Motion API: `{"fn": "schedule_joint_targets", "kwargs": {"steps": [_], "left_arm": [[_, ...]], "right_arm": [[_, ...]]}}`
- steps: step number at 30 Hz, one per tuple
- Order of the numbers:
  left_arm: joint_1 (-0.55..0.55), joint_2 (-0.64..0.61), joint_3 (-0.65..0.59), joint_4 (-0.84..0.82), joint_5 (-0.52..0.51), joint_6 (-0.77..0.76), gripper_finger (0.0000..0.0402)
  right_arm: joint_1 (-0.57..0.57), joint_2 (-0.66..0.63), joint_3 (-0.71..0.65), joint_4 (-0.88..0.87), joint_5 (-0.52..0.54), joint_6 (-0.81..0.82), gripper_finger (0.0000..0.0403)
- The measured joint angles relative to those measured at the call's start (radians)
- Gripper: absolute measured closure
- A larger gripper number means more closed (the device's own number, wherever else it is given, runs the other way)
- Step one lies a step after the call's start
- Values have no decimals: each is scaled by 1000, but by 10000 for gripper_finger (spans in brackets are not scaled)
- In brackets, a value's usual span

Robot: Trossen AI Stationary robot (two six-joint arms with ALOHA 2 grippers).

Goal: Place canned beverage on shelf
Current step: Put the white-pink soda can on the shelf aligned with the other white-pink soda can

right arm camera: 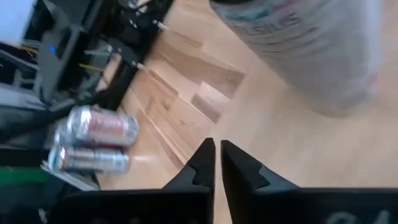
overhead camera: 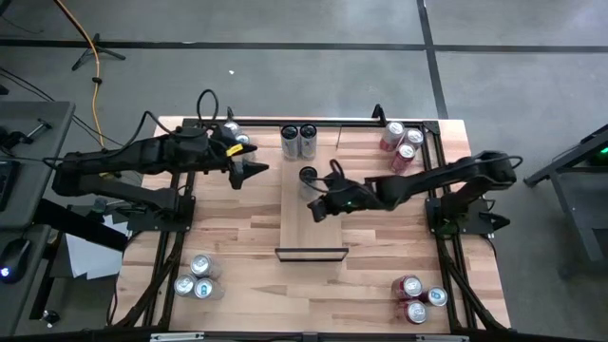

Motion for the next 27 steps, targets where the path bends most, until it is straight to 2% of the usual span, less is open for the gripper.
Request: {"fn": "schedule_joint_targets", "kwargs": {"steps": [4, 12, 27], "left_arm": [[0, 0, 0, 1, 0, -2, 80], [0, 0, 0, 0, 0, 13, 80], [1, 0, 0, -1, -45, 72, 80]], "right_arm": [[-4, 62, 0, 112, 48, 60, 399], [-8, 80, 0, 142, 238, 109, 402], [-91, 80, 0, 150, 288, 73, 403]]}}
